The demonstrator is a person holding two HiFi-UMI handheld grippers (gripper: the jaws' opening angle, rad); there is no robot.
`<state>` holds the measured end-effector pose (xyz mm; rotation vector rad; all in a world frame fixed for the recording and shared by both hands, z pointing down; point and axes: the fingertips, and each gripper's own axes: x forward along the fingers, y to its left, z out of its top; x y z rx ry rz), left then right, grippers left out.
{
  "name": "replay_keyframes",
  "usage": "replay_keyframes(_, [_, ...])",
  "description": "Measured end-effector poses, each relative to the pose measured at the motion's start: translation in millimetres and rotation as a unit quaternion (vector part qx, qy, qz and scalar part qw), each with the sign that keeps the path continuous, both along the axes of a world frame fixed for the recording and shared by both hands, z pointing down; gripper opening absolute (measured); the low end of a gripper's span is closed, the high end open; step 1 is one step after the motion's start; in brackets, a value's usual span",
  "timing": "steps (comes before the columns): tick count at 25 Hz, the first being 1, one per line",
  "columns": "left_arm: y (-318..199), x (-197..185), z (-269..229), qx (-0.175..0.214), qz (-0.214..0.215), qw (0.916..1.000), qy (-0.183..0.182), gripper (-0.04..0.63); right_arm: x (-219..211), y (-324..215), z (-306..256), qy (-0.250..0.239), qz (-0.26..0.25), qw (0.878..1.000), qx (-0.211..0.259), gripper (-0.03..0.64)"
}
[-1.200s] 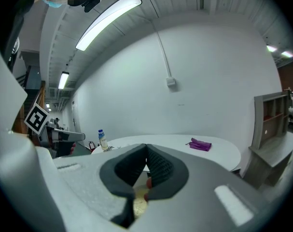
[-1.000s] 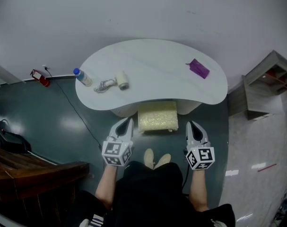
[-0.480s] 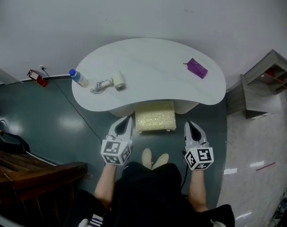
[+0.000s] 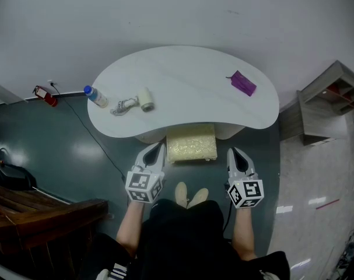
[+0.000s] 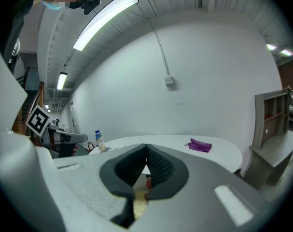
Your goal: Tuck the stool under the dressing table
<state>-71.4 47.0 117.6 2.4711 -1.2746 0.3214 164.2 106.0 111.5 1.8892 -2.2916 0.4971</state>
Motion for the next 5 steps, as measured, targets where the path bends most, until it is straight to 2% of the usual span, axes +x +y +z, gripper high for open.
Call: replay_keyframes(5, [-4.5,4.4,2.7,-0.005,0.003,1.0,0.004,0.006,2.2,-3.4,3.3,-0.001,0.001,1.0,-0.004,0.003])
